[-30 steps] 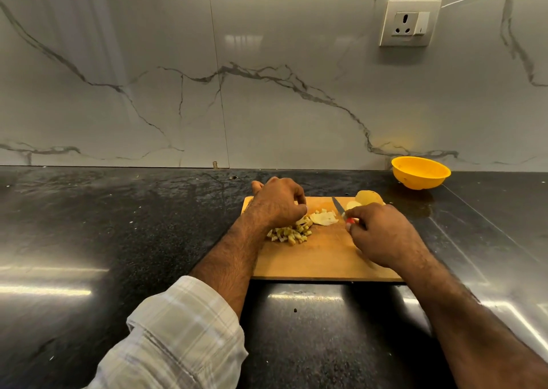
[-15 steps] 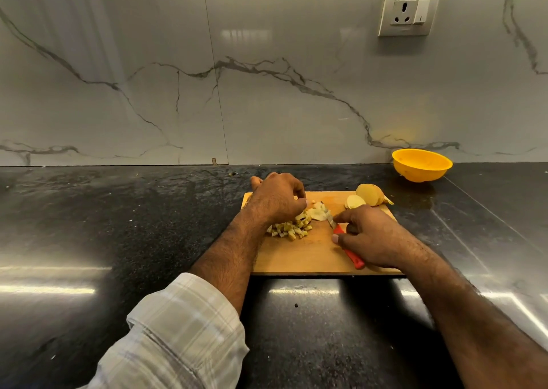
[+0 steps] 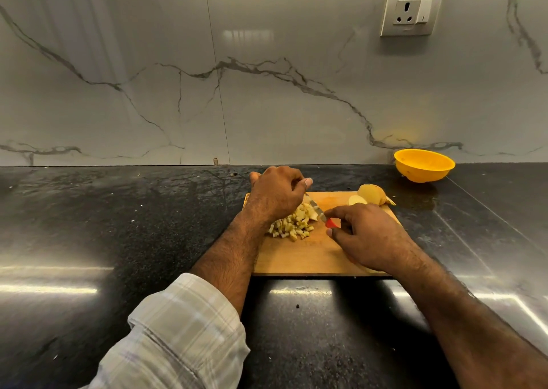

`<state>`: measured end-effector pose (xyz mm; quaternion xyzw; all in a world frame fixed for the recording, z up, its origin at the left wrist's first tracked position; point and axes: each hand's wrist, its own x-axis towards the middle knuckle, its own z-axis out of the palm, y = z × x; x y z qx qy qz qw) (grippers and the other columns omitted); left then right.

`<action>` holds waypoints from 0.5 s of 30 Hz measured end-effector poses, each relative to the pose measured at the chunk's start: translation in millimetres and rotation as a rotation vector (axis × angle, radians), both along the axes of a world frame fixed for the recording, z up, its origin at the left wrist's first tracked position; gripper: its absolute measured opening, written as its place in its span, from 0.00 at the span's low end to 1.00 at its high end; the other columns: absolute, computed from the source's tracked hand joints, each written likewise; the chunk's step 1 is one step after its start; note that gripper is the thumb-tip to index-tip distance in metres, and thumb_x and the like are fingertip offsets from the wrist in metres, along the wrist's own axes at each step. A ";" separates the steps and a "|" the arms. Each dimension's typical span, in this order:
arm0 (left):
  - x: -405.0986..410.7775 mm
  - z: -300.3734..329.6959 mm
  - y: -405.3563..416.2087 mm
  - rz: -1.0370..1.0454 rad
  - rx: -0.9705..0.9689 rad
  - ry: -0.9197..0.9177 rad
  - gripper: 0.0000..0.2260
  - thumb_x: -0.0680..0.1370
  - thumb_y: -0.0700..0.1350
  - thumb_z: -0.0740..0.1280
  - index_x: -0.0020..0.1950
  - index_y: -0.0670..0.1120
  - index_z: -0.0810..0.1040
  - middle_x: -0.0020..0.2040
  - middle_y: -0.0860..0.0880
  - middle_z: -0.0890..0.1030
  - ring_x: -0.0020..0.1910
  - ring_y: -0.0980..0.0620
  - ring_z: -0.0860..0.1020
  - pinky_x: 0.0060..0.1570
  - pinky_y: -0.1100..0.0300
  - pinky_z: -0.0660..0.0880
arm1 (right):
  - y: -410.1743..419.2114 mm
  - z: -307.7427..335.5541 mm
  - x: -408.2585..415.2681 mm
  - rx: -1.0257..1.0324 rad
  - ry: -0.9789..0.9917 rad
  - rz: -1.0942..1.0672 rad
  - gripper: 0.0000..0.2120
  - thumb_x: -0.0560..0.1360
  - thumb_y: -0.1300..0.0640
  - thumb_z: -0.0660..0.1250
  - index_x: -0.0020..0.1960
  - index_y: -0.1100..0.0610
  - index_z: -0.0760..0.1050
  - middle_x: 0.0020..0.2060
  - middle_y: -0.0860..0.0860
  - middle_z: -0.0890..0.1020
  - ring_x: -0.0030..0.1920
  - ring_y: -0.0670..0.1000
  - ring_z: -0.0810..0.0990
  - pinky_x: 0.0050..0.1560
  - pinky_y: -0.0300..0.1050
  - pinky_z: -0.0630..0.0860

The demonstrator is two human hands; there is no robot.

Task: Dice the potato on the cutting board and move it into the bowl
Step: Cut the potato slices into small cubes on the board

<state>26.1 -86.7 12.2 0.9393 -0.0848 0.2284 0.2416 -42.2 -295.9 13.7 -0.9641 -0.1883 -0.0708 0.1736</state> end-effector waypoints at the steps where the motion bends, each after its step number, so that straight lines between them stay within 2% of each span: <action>1: 0.8 0.1 0.1 0.007 0.004 -0.012 0.16 0.84 0.61 0.62 0.47 0.53 0.82 0.42 0.58 0.79 0.48 0.54 0.76 0.62 0.42 0.63 | -3.1 0.5 1.7 -0.008 -0.023 -0.026 0.20 0.82 0.45 0.67 0.73 0.45 0.76 0.40 0.40 0.78 0.43 0.44 0.77 0.45 0.43 0.77; 3: 1.8 -0.4 0.6 0.009 0.014 -0.012 0.17 0.84 0.62 0.62 0.49 0.53 0.84 0.44 0.58 0.81 0.49 0.54 0.77 0.60 0.43 0.63 | -9.5 0.8 6.6 -0.048 -0.026 -0.106 0.20 0.81 0.46 0.67 0.72 0.46 0.77 0.48 0.44 0.83 0.48 0.47 0.79 0.50 0.46 0.81; 5: 1.4 -1.5 0.7 0.002 0.028 -0.003 0.17 0.83 0.63 0.63 0.51 0.53 0.85 0.46 0.58 0.82 0.51 0.54 0.78 0.58 0.45 0.60 | -12.3 -0.3 9.6 -0.099 0.032 -0.157 0.21 0.81 0.46 0.67 0.73 0.46 0.76 0.56 0.47 0.83 0.53 0.49 0.80 0.56 0.50 0.83; 6: 0.7 -2.0 0.7 -0.002 0.035 0.001 0.16 0.83 0.63 0.64 0.51 0.53 0.85 0.47 0.58 0.82 0.52 0.54 0.78 0.57 0.45 0.58 | -11.2 -1.5 9.2 -0.099 0.057 -0.152 0.21 0.81 0.47 0.67 0.73 0.46 0.76 0.57 0.48 0.83 0.54 0.49 0.80 0.57 0.50 0.83; 11: 1.6 -2.7 1.7 0.009 0.038 0.018 0.16 0.82 0.63 0.64 0.51 0.54 0.84 0.49 0.59 0.82 0.54 0.55 0.77 0.62 0.42 0.60 | 3.6 -7.3 0.9 -0.021 0.053 0.019 0.20 0.82 0.45 0.67 0.73 0.46 0.76 0.48 0.42 0.78 0.49 0.46 0.77 0.48 0.42 0.74; 15: 2.3 -2.1 2.3 0.011 0.033 0.015 0.15 0.82 0.62 0.64 0.51 0.54 0.84 0.48 0.59 0.81 0.53 0.55 0.77 0.62 0.42 0.61 | -2.6 -5.0 2.6 0.110 0.022 0.009 0.18 0.81 0.46 0.69 0.70 0.46 0.79 0.40 0.40 0.80 0.43 0.43 0.78 0.44 0.43 0.75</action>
